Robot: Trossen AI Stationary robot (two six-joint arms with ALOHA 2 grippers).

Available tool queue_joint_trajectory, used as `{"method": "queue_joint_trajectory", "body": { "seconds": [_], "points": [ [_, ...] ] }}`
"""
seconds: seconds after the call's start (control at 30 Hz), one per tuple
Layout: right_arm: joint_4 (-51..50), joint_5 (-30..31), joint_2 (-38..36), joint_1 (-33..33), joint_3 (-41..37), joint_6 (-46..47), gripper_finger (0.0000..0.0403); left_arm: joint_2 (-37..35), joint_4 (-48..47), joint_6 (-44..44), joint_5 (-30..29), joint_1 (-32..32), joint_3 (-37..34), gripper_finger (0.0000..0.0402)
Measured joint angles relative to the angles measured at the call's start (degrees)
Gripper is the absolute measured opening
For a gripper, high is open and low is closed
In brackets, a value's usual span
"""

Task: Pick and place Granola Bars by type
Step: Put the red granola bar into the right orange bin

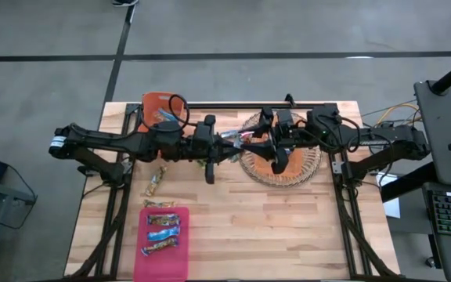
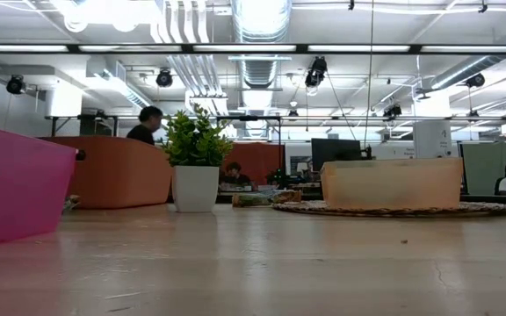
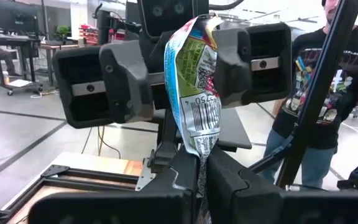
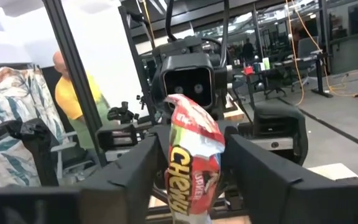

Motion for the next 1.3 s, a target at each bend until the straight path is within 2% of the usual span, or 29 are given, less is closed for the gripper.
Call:
{"method": "queue_joint_trajectory", "body": {
  "seconds": [0.27, 0.4, 0.6, 0.83, 1.03, 1.3],
  "points": [
    [0.02, -0.02, -0.02, 0.00, 0.00, -0.20, 0.0073, -0.09, 0.61, 0.01, -0.03, 0.00, 0.11, 0.0000],
    [0.02, -0.07, -0.02, 0.00, 0.00, -0.67, 0.0034, -0.11, 0.63, -0.02, -0.04, 0.00, 0.11, 0.0000],
    [0.07, -0.31, -0.02, 0.00, 0.00, -1.46, 0.0027, -0.11, 0.68, -0.06, -0.02, 0.00, 0.24, 0.0008],
    [-2.28, -0.56, -1.42, -0.06, 0.04, -2.13, 0.0024, -1.15, -0.19, -0.64, 2.49, 0.00, 0.54, 0.0095],
    [-15.05, -0.52, -5.76, -0.80, 0.04, -6.17, 0.0024, -3.89, -3.69, -0.13, 2.52, 0.00, 0.54, 0.0162],
    [-35.46, 0.21, -11.39, -5.04, 0.04, -9.16, 0.0022, -7.51, -8.83, -0.04, 2.71, -0.02, 0.52, 0.0172]
  ]
}}
